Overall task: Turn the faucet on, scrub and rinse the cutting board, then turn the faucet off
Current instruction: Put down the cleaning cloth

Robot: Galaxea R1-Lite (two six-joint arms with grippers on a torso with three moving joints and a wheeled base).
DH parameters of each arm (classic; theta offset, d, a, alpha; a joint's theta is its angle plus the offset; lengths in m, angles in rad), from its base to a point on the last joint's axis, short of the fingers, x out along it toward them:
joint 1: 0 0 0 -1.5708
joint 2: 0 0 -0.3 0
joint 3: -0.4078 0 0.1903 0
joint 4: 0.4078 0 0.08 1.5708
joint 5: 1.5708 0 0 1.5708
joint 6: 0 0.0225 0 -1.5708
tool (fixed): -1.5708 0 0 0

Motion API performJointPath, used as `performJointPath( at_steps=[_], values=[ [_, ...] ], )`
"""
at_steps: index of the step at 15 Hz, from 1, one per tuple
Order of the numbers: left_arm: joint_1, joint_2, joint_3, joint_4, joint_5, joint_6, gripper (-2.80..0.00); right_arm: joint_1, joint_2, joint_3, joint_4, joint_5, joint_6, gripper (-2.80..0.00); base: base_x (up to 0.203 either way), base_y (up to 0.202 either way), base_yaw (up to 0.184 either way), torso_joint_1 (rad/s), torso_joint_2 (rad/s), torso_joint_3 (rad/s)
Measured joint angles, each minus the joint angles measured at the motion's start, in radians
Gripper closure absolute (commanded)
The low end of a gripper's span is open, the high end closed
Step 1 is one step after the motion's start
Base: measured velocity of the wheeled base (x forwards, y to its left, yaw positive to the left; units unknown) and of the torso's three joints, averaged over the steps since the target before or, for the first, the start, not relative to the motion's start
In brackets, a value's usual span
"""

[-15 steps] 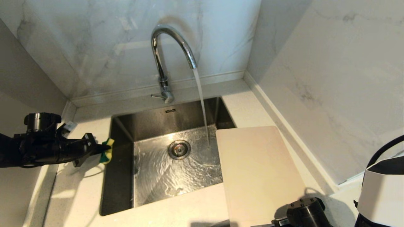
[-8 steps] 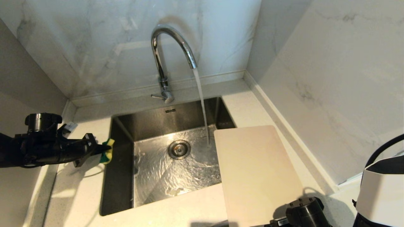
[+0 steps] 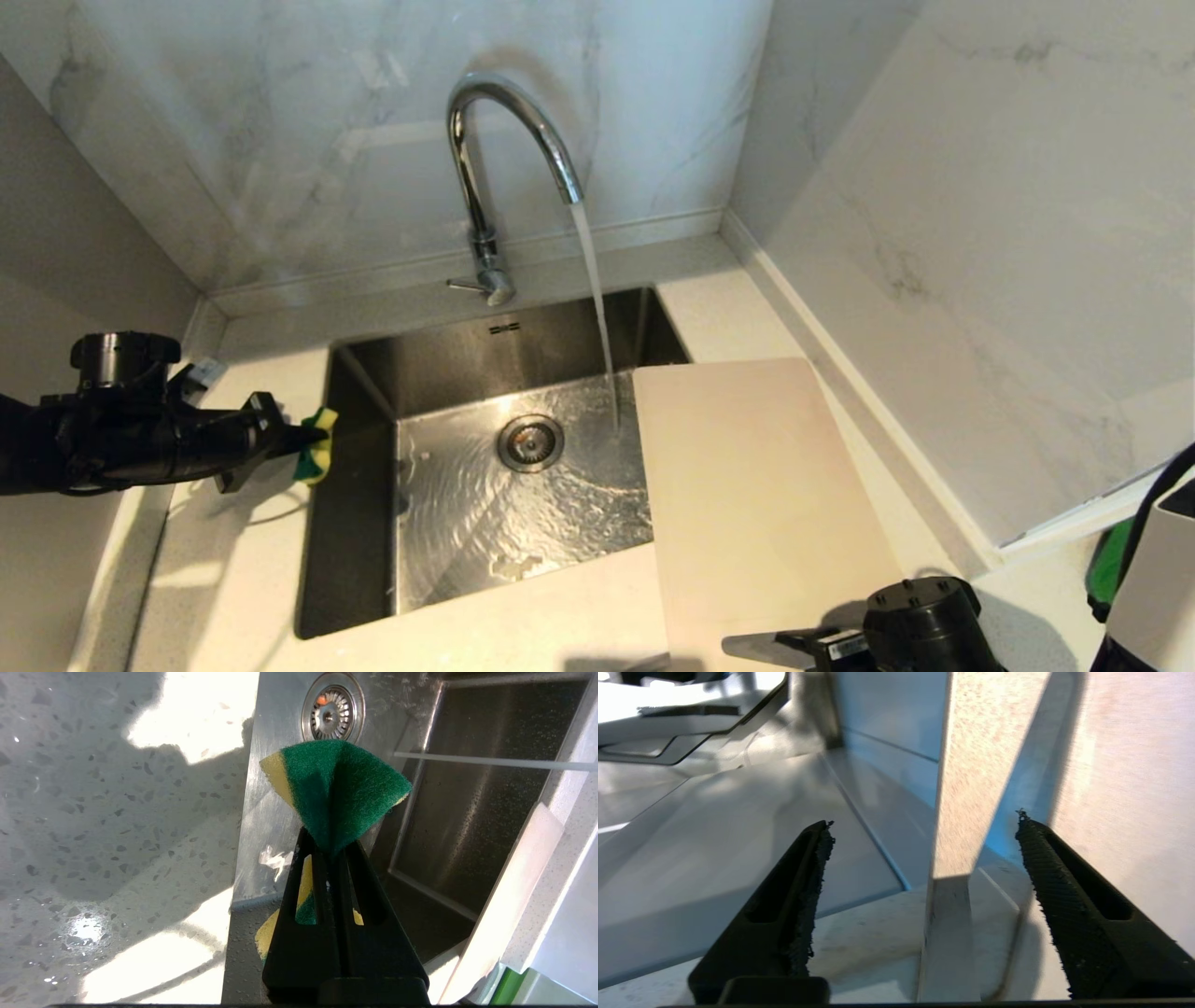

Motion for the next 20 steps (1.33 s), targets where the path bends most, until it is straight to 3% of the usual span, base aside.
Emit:
performJointPath(
  at_steps=[9,10,14,20],
  values=[
    [-0.007,-0.039,0.006,0.002,0.000,-0.004,0.00,-0.001,-0.199,0.031,0.000,0.108,0.043,-2.80,0.000,0.000,0.000,0.000,0.00,0.000],
    [-0.010,-0.044,0.007,0.002,0.000,-0.004,0.00,-0.002,-0.220,0.017,-0.001,0.114,0.057,0.00,0.000,0.000,0.000,0.000,0.00,0.000],
    [-0.014,-0.072,0.016,0.003,0.000,-0.005,0.00,-0.002,-0.276,-0.104,0.000,0.173,0.107,0.00,0.000,0.000,0.000,0.000,0.00,0.000],
    [-0.013,-0.089,0.027,0.002,0.001,-0.006,0.00,-0.001,-0.312,-0.356,0.000,0.154,0.370,0.00,0.000,0.000,0.000,0.000,0.00,0.000]
  ],
)
